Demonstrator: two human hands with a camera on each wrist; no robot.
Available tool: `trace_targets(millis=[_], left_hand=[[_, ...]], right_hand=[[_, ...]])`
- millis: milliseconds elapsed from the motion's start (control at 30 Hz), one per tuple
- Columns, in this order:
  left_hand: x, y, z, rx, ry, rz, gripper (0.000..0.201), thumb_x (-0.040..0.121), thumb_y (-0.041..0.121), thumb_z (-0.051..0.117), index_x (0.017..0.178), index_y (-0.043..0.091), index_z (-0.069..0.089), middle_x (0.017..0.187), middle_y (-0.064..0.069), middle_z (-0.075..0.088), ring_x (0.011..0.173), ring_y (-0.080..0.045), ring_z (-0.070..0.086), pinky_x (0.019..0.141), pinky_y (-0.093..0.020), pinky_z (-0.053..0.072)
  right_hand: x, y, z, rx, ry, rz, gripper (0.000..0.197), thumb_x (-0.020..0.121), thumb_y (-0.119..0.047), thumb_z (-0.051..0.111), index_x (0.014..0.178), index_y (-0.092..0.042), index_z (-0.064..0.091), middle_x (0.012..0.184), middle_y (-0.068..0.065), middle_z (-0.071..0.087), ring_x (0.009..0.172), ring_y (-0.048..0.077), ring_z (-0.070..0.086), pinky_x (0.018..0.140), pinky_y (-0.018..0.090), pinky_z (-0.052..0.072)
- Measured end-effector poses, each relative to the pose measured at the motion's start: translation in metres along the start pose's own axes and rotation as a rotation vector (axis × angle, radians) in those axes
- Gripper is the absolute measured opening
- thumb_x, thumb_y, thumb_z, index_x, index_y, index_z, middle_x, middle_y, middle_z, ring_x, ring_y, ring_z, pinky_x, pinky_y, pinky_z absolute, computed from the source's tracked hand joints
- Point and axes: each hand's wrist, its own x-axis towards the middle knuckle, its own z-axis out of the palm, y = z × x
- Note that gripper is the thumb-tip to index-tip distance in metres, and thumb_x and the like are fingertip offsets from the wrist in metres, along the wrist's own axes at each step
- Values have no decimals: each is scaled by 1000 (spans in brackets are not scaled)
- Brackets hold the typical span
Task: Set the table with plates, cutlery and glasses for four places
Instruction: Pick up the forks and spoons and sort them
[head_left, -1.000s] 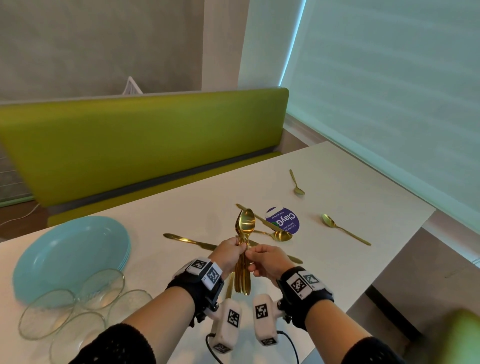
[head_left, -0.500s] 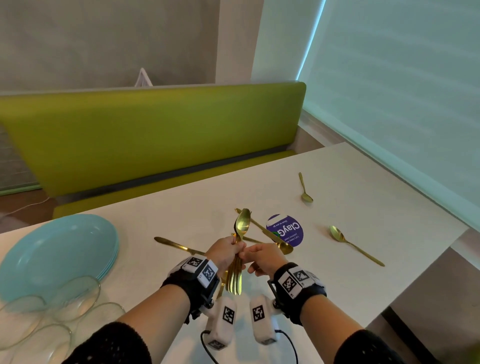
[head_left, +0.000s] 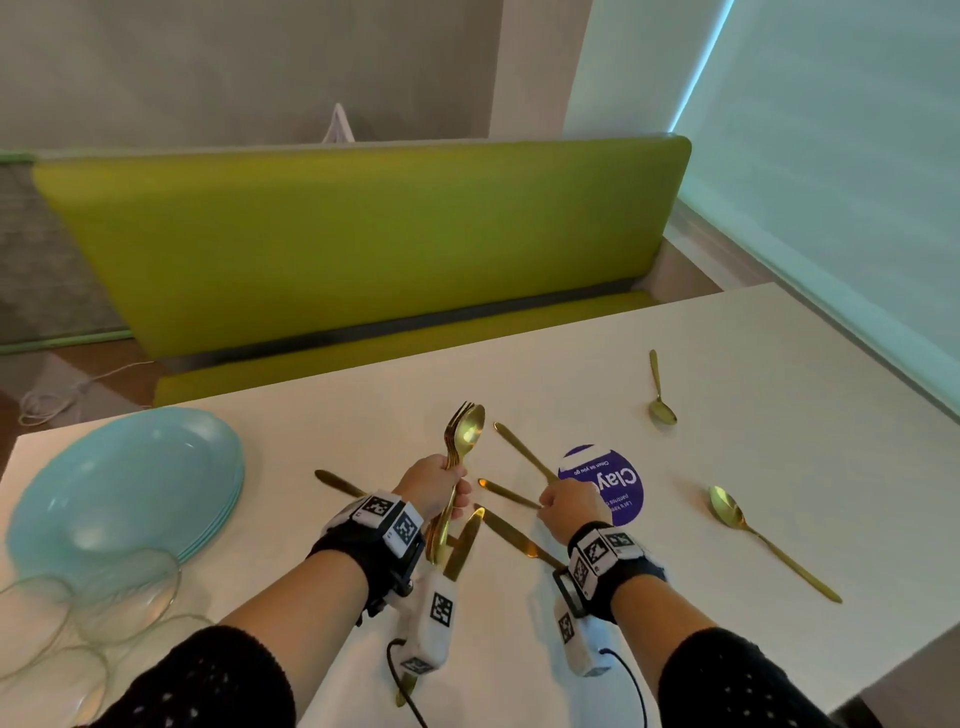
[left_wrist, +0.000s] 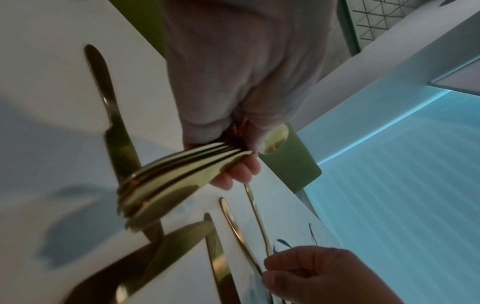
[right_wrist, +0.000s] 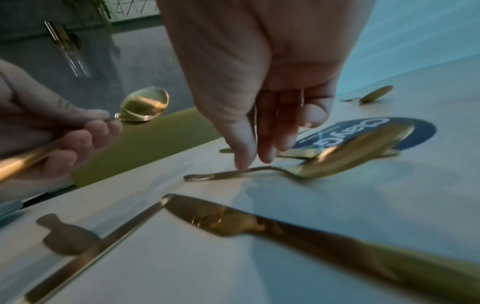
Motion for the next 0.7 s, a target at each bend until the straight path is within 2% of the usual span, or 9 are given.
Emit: trace_targets(millis=[133, 200, 333, 467, 567, 700], left_hand=[[5, 2, -2, 7, 17, 0, 18, 99, 13, 41, 85, 10, 53, 75, -6, 58, 61, -16, 53, 61, -28, 49], [6, 2, -2, 6, 8, -6, 17, 99, 13, 42, 86, 10, 53, 76, -7, 58, 62, -16, 54, 62, -28, 50], [9, 2, 1, 50, -35, -8, 13, 98, 15, 45, 91, 10, 55, 80, -5, 60, 67, -15, 56, 72, -32, 51], [12, 8, 8, 130, -29, 31, 12, 97, 14, 45, 93, 10, 55, 82, -4, 60, 68, -14, 55, 71, -29, 51], [15, 17, 13, 226, -15, 77, 12, 97, 13, 43, 102, 9, 53, 83, -2, 58, 69, -13, 54, 66, -24, 49], [14, 27, 22, 385, -109, 91, 11, 95, 9, 44, 104, 9, 51, 90, -5, 59, 78, -17, 55, 64, -22, 46]], right_hand=[[8, -5, 8, -106, -8, -53, 26, 96, -22, 47, 117, -15, 62, 112, 6, 66, 102, 21, 64, 87, 35, 56], [12, -5, 11, -152, -12, -65, 27, 97, -21, 46, 119, -14, 61, 113, 7, 66, 103, 21, 64, 87, 35, 56], [15, -4, 12, -215, -15, -79, 27, 96, -18, 48, 118, -11, 60, 112, 8, 66, 102, 22, 64, 87, 35, 56], [14, -2, 6, -302, -26, -127, 27, 95, -16, 46, 119, -10, 60, 114, 10, 64, 103, 24, 63, 88, 35, 55], [10, -1, -9, -399, 3, -241, 27, 94, -14, 49, 119, -9, 59, 116, 11, 59, 105, 26, 60, 91, 36, 52], [0, -4, -34, -625, 128, -504, 25, 96, -17, 46, 114, -9, 61, 112, 8, 61, 108, 25, 50, 91, 36, 43]])
